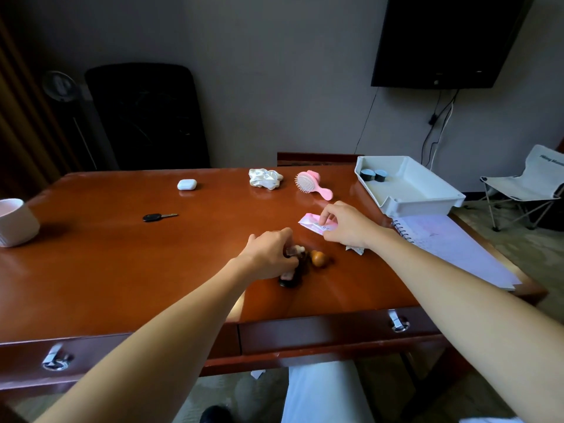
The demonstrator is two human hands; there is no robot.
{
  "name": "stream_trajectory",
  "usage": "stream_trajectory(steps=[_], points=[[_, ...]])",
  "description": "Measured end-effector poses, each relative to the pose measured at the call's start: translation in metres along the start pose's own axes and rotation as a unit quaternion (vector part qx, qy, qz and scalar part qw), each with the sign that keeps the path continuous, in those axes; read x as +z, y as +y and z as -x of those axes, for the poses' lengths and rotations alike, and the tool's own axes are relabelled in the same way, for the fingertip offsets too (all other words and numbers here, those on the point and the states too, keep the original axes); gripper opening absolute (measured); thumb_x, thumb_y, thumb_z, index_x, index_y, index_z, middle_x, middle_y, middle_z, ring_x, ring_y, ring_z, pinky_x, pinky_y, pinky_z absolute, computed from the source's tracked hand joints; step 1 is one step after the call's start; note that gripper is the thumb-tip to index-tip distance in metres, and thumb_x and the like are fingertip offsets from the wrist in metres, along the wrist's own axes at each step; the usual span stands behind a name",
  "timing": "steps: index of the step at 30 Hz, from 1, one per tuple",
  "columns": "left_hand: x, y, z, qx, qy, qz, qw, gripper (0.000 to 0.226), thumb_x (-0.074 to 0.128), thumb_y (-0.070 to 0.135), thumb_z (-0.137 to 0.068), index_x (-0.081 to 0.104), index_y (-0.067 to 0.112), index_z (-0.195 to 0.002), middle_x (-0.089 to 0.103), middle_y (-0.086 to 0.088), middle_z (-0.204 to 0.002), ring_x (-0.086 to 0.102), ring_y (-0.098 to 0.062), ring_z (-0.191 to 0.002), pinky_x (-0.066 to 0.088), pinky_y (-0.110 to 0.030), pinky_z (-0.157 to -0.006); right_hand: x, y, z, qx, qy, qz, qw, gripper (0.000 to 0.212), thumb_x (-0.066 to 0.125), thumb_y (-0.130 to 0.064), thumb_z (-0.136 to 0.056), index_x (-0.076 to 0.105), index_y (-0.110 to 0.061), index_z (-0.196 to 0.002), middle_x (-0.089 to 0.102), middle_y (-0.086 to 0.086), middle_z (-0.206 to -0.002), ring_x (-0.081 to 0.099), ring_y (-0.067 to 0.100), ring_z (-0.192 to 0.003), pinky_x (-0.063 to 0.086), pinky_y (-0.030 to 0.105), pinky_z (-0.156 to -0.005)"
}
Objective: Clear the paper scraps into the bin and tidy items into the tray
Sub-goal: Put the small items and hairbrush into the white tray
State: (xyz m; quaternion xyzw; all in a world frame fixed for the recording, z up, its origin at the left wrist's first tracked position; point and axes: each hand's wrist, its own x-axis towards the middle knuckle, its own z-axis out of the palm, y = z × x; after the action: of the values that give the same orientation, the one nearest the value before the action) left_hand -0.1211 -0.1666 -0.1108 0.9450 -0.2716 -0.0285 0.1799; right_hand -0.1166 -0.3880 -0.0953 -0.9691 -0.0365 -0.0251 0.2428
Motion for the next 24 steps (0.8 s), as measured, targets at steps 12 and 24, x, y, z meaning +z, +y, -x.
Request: stream_trajectory(steps=[12,24], points=[[-0.030,0.017,-0.051,-0.017,0.100,0.056,0.993,0.015,0.055,0.029,-0.096,0.052,0.025,-0.110,0.065,-0.001,-0.109,0.060,-0.022,-0.085,0.052,-0.038,-0.070,-0.043,0.014,-0.019,0.002,0.055,0.002,0.998,0.026,0.072,-0.018,-0.082,0.057,-0.026,-0.102,0.049,-0.005,-0.112,0.054,0.017,-0.105,0.051,0.026,-0.077],[-0.049,0.046,-0.130,0.008,0.108,0.075,0.991,0.007,0.049,0.022,-0.101,0.047,0.016,-0.105,0.065,-0.008,-0.106,0.058,-0.023,-0.084,0.047,-0.034,-0.066,-0.102,0.058,-0.057,0.049,0.109,0.007,0.993,0.022,0.069,-0.017,-0.079,0.058,-0.022,-0.098,0.052,0.001,-0.112,0.053,0.019,-0.098,0.039,0.028,-0.074]])
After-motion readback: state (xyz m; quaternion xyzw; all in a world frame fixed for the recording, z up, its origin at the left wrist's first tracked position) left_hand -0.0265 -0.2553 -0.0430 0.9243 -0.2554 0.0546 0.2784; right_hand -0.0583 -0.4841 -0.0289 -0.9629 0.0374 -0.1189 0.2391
